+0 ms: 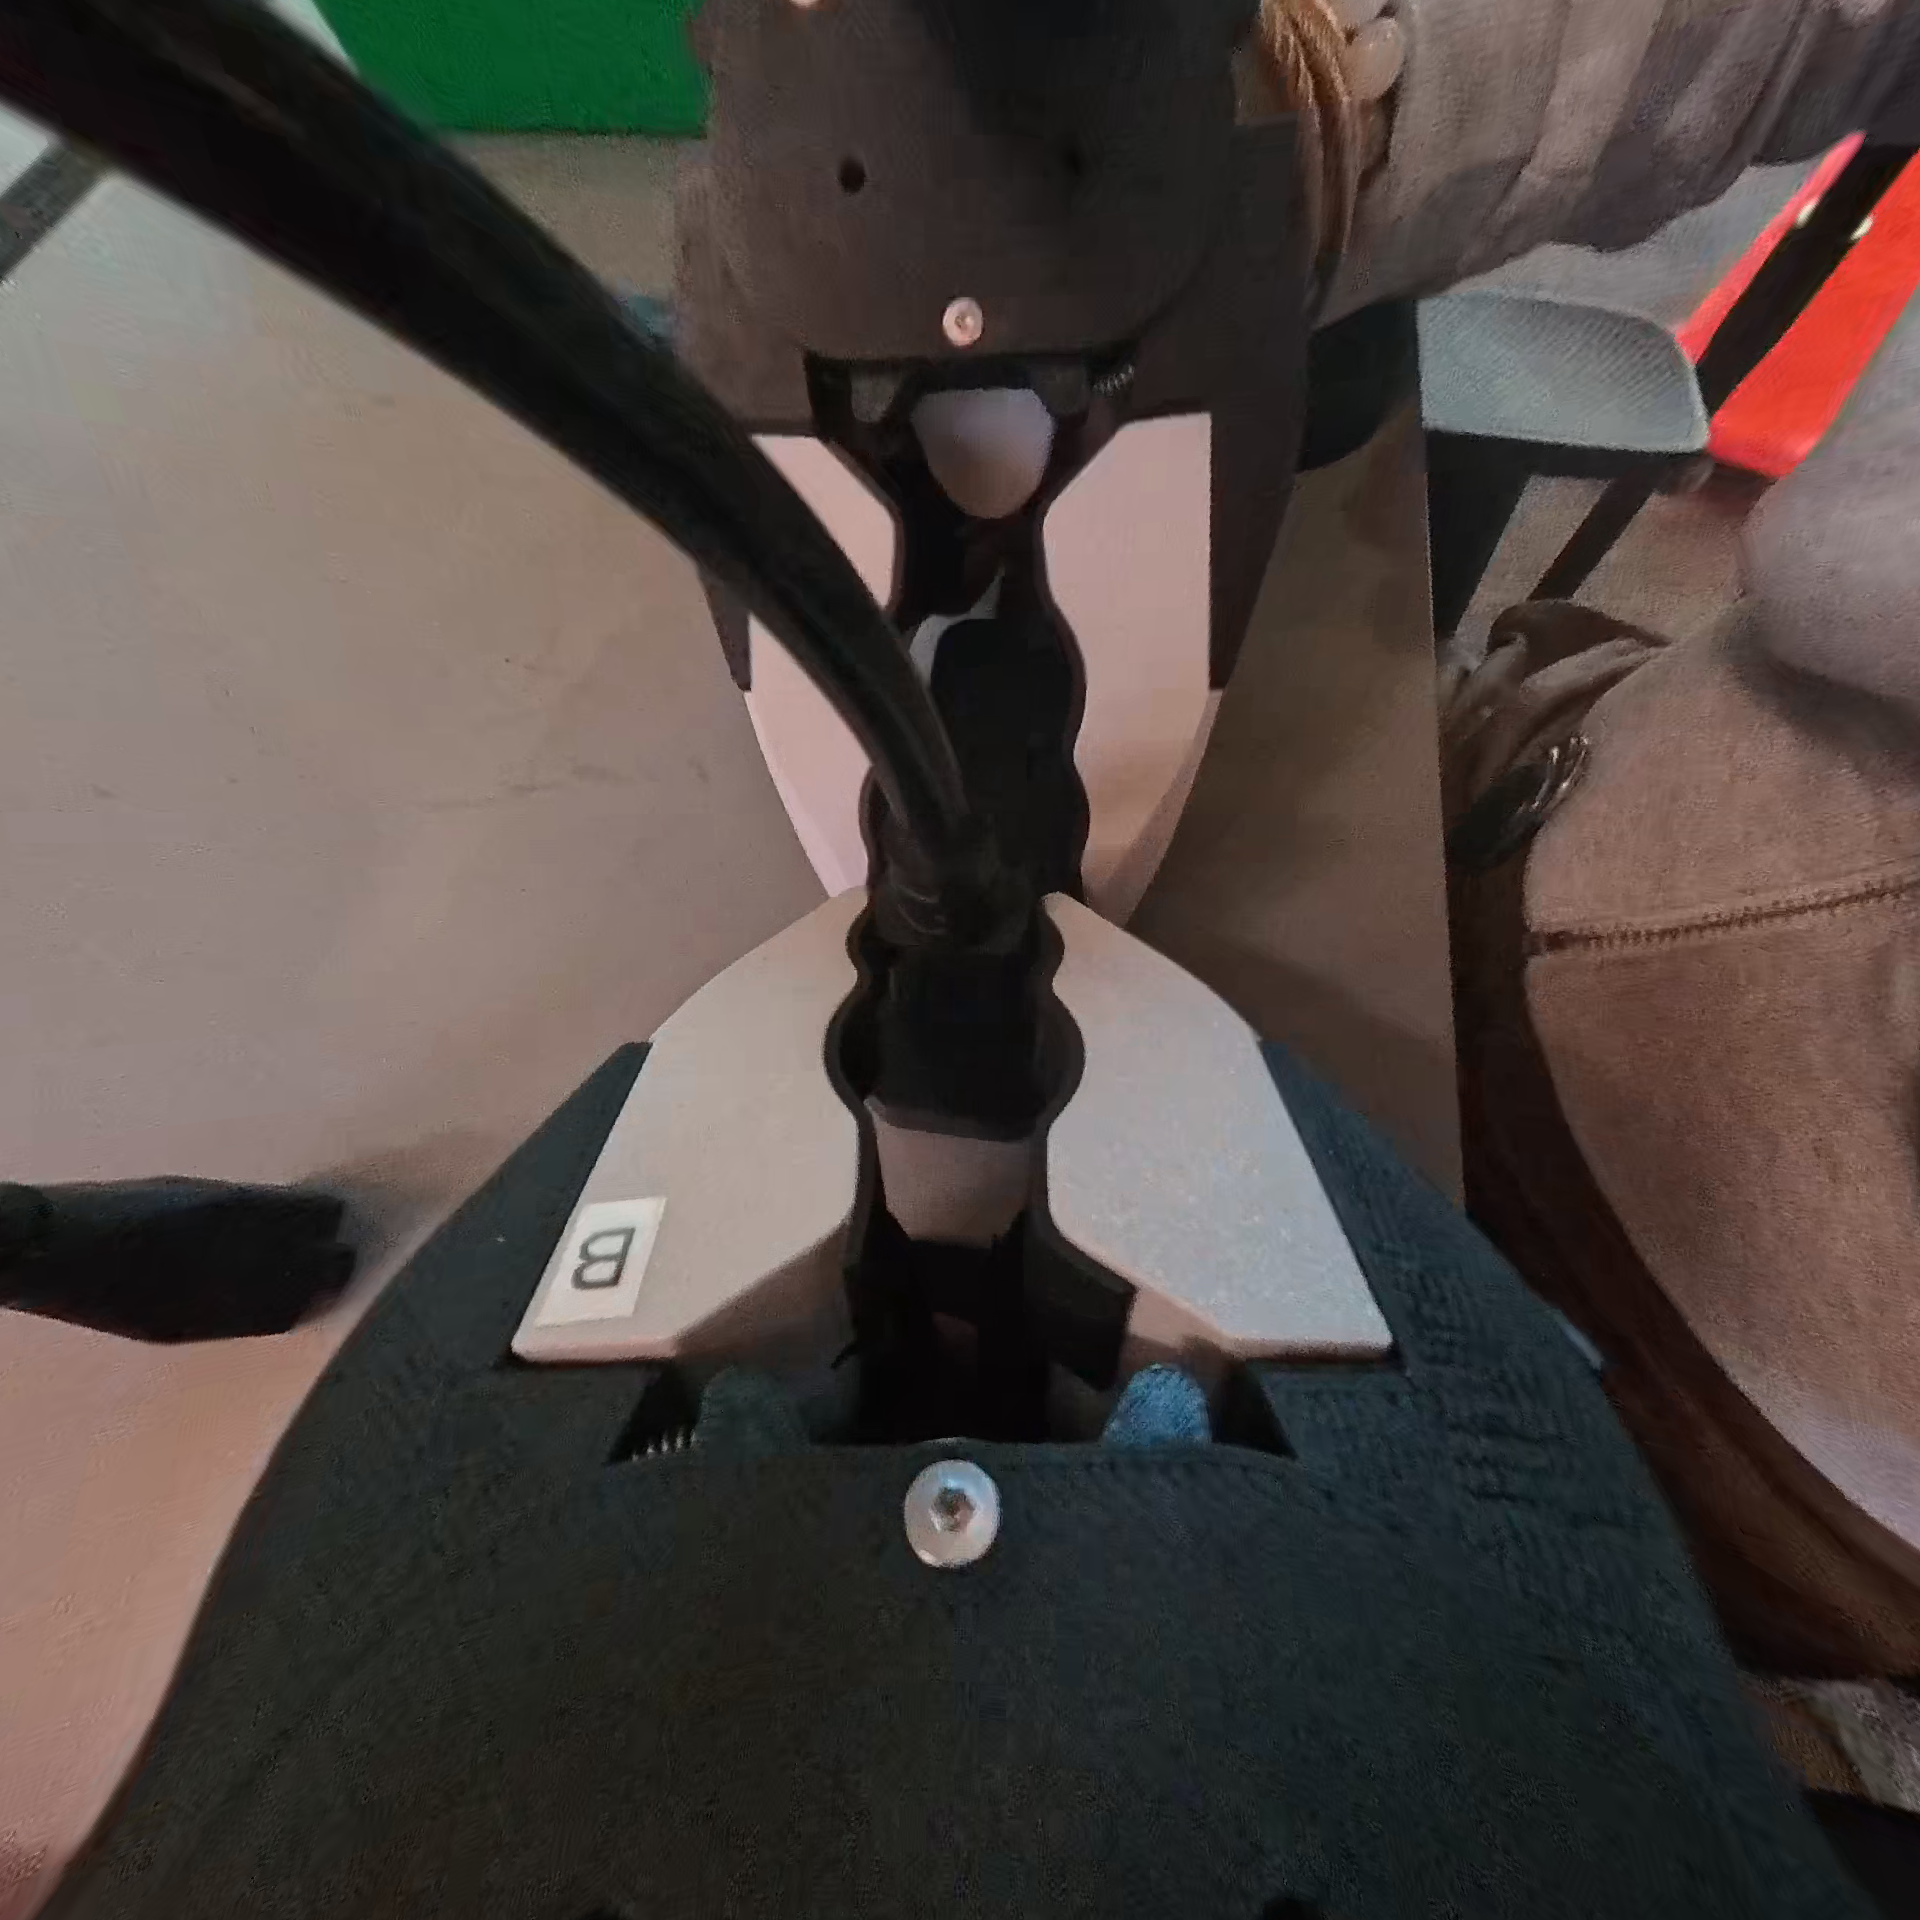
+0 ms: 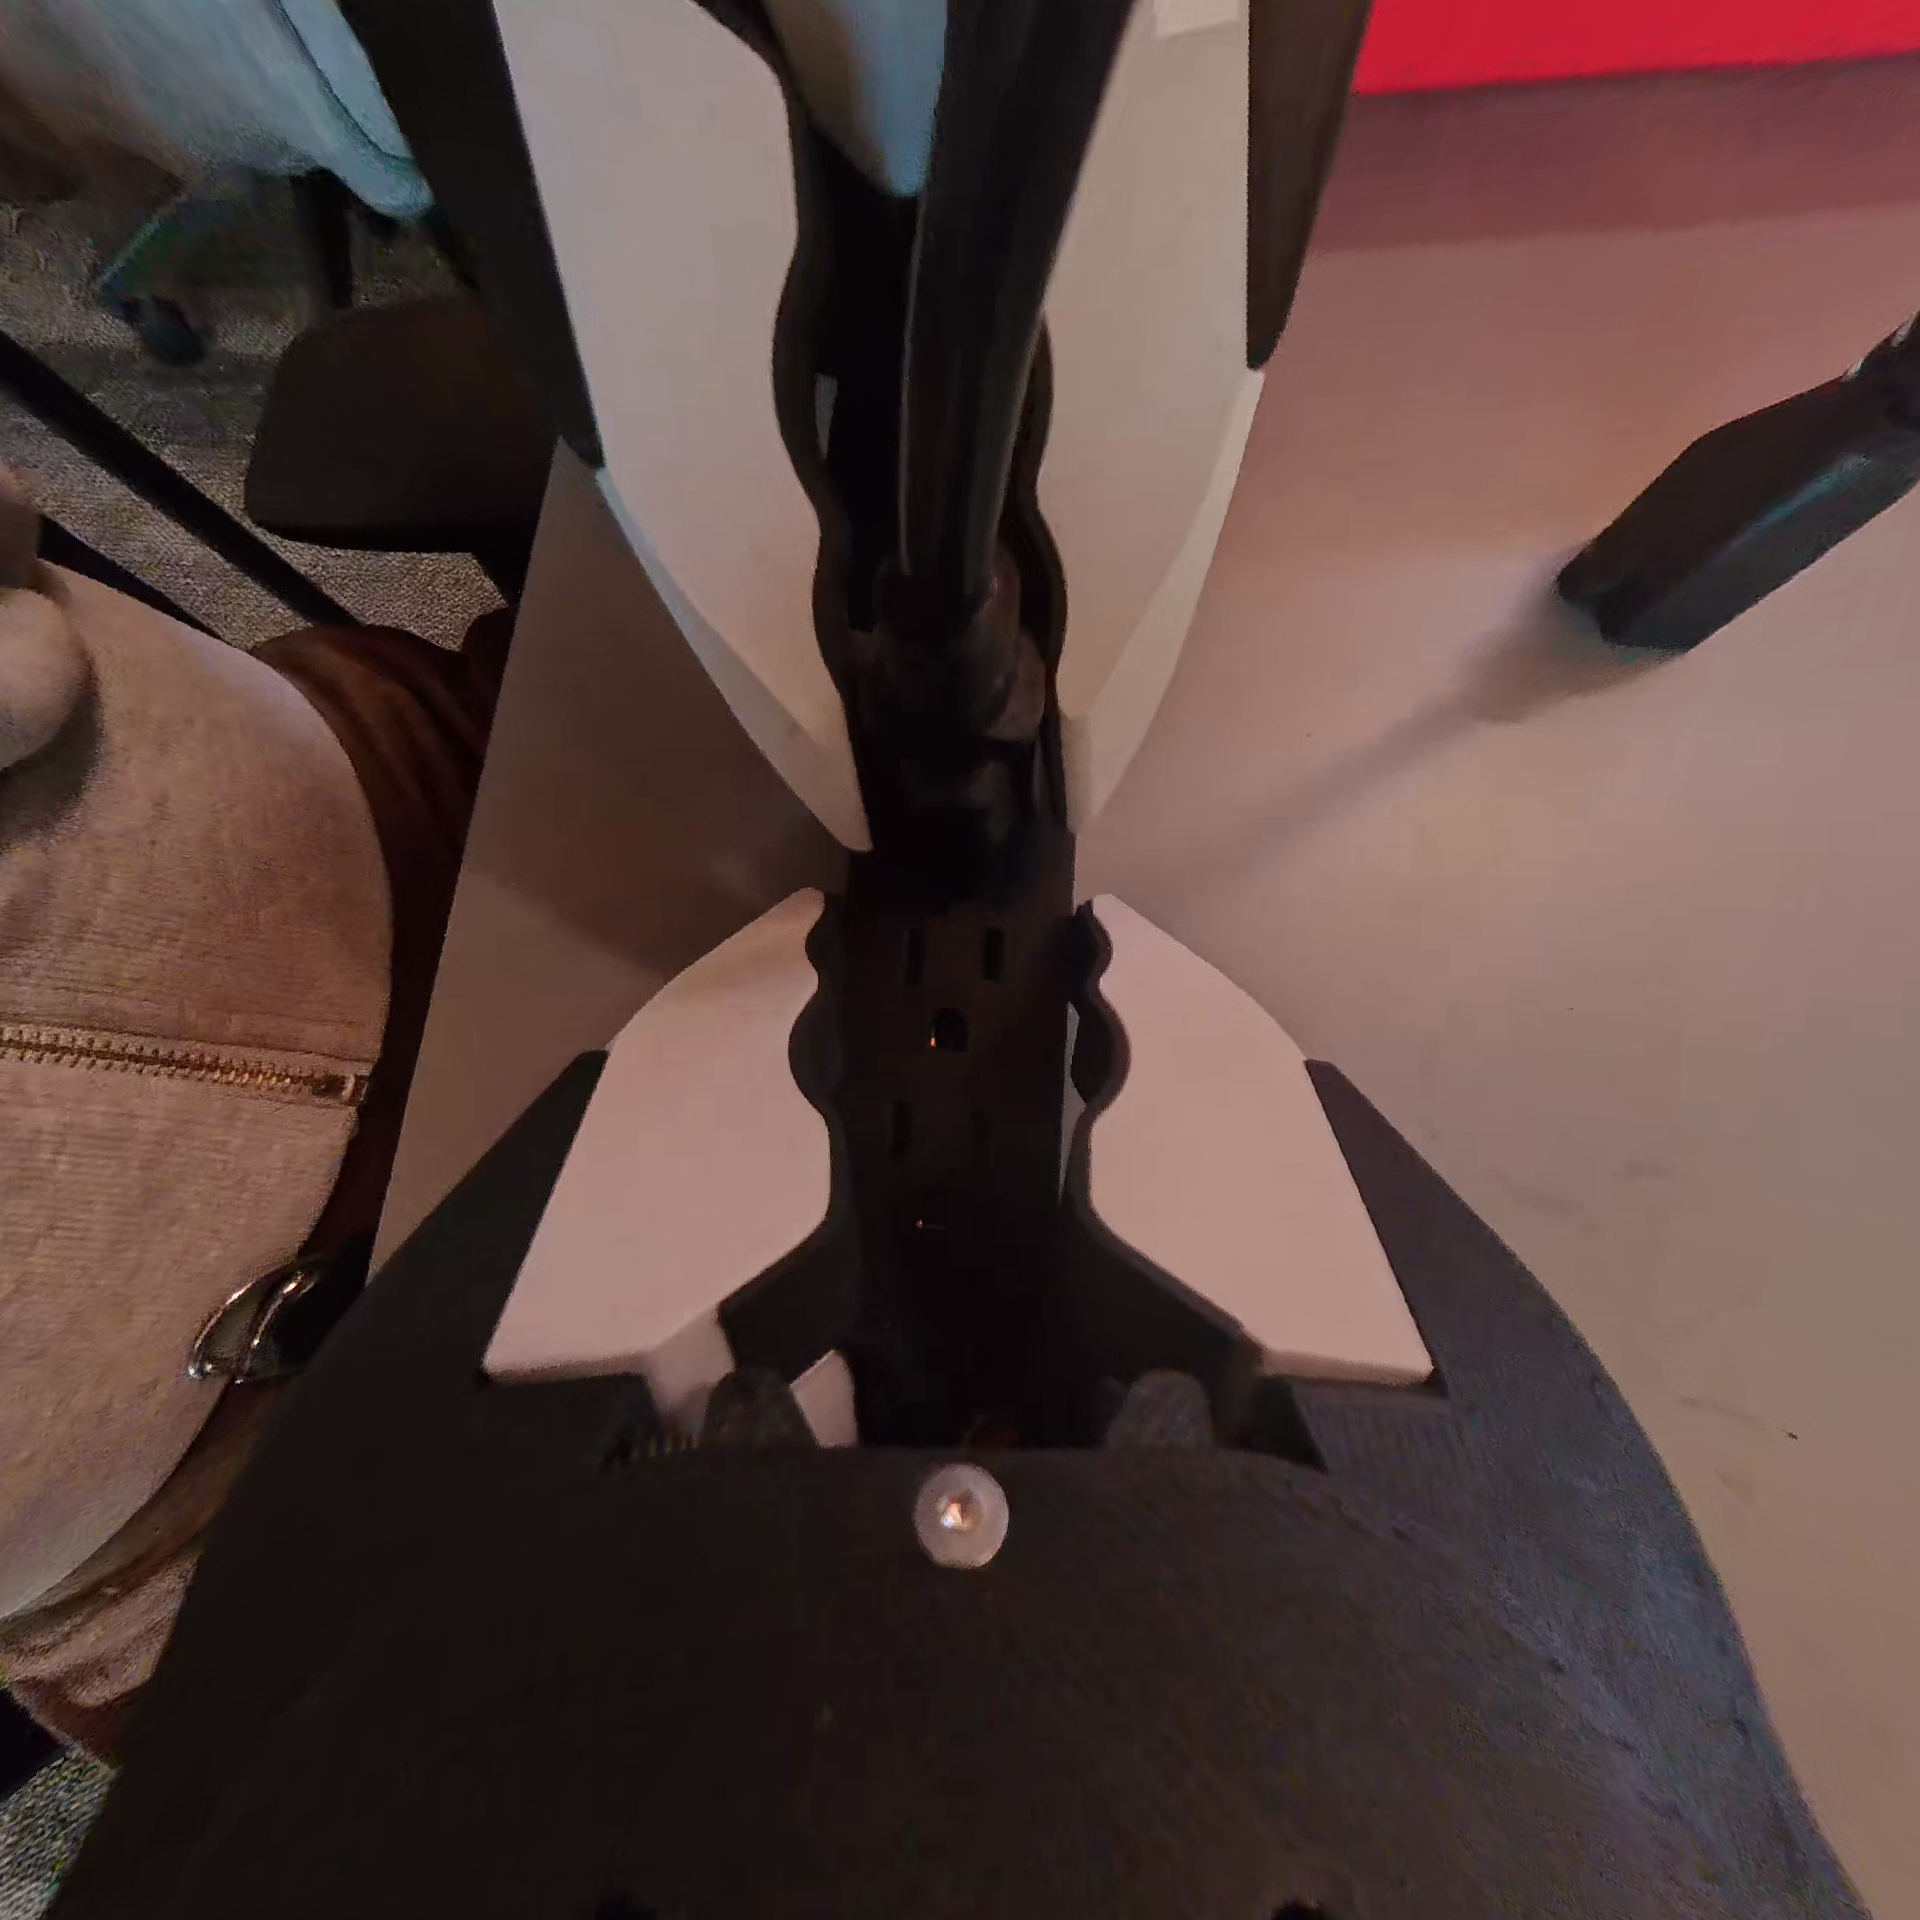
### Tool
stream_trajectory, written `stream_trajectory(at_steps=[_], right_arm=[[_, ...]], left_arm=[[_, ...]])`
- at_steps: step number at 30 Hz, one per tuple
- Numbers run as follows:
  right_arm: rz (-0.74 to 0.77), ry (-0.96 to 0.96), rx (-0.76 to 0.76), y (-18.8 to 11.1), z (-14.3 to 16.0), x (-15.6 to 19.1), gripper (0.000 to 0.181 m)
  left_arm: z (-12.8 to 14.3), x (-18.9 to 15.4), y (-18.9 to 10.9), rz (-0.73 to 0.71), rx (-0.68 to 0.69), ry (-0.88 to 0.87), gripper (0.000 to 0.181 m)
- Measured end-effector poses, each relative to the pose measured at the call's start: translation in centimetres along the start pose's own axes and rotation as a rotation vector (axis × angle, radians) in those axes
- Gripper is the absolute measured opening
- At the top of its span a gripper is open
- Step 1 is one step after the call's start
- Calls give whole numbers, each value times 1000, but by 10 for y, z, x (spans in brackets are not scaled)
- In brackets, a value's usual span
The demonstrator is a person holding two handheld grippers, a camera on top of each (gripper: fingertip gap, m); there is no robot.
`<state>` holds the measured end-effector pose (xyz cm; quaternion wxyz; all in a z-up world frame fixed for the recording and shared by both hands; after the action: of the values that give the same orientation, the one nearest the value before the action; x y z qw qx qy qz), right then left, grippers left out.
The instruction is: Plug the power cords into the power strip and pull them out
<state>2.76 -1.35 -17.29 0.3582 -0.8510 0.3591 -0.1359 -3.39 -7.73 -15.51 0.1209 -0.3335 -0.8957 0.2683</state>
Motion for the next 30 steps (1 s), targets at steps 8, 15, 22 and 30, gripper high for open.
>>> stream_trajectory(at_steps=[8, 15, 22, 30], right_arm=[[-29, 7, -39, -3, 4, -1, 44], [-4, 14, -56, -3, 6, -4, 44], [-5, -5, -40, -4, 6, -1, 44], [3, -1, -35, -2, 3, 1, 44]], left_arm=[[-6, -2, 4, -9, -7, 3, 23], [1, 4, 2, 1, -70, -37, 24], [-4, -2, 4, -19, -6, 7, 24], [-6, -3, 3, -23, -2, -13, 23]])
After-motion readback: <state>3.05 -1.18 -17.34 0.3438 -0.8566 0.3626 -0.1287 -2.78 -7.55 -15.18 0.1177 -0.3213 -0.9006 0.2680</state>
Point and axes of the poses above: each gripper's, where its closed fingertips meet, y out along the fingers, z out of its underside, x = y × z across the jaws, the point moved 6 cm from there along -y, back along the fingers, and after that the axes turned 3 degrees about -y, right-handed, at the moved point
